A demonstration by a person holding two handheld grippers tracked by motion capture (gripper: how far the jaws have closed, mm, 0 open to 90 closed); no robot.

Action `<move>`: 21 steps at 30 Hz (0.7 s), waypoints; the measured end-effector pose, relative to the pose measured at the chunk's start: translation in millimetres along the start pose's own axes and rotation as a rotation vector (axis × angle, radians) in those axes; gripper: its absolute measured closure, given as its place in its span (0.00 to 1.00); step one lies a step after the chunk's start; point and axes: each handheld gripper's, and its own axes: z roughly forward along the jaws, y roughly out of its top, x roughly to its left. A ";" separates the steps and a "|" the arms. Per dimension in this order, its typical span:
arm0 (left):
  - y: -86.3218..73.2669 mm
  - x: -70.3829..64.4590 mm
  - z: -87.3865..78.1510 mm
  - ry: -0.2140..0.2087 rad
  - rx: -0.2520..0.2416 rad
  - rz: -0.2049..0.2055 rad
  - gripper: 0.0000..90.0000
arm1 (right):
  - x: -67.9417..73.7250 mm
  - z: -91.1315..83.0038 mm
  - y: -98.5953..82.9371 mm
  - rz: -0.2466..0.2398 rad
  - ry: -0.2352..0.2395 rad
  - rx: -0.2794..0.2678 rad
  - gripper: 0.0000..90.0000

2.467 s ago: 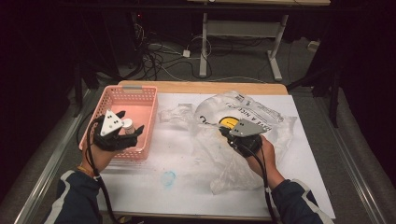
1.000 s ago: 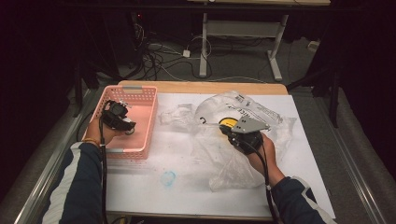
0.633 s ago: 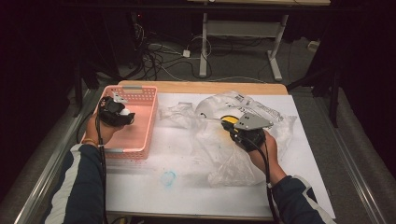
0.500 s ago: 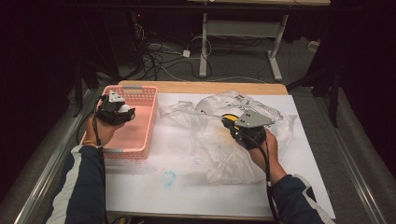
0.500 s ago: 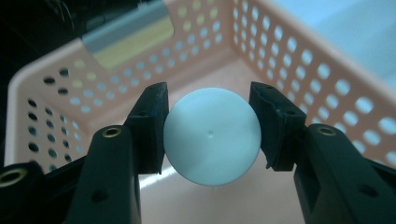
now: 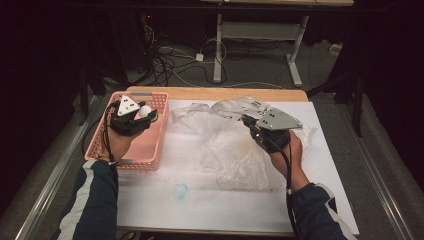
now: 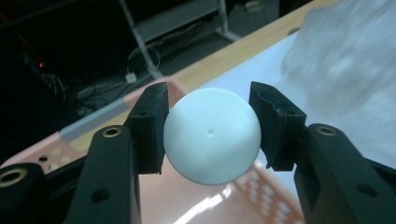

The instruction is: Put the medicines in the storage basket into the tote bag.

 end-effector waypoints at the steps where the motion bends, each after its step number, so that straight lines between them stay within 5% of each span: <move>1: 2.5 -4.1 -2.5 -0.006 -0.011 0.010 0.54 | 1.5 -0.4 0.3 -0.012 0.000 0.007 1.00; 8: 18.3 -29.5 -20.3 -0.053 -0.095 0.070 0.53 | 8.9 -6.1 6.1 -0.060 -0.062 -0.022 1.00; 17: 33.2 -63.7 -30.4 -0.130 -0.172 0.133 0.53 | 8.8 -5.3 5.0 -0.043 -0.068 -0.032 1.00; 21: 35.6 -85.3 -23.1 -0.160 -0.164 0.200 0.53 | 8.2 -3.5 3.3 -0.026 -0.077 -0.035 1.00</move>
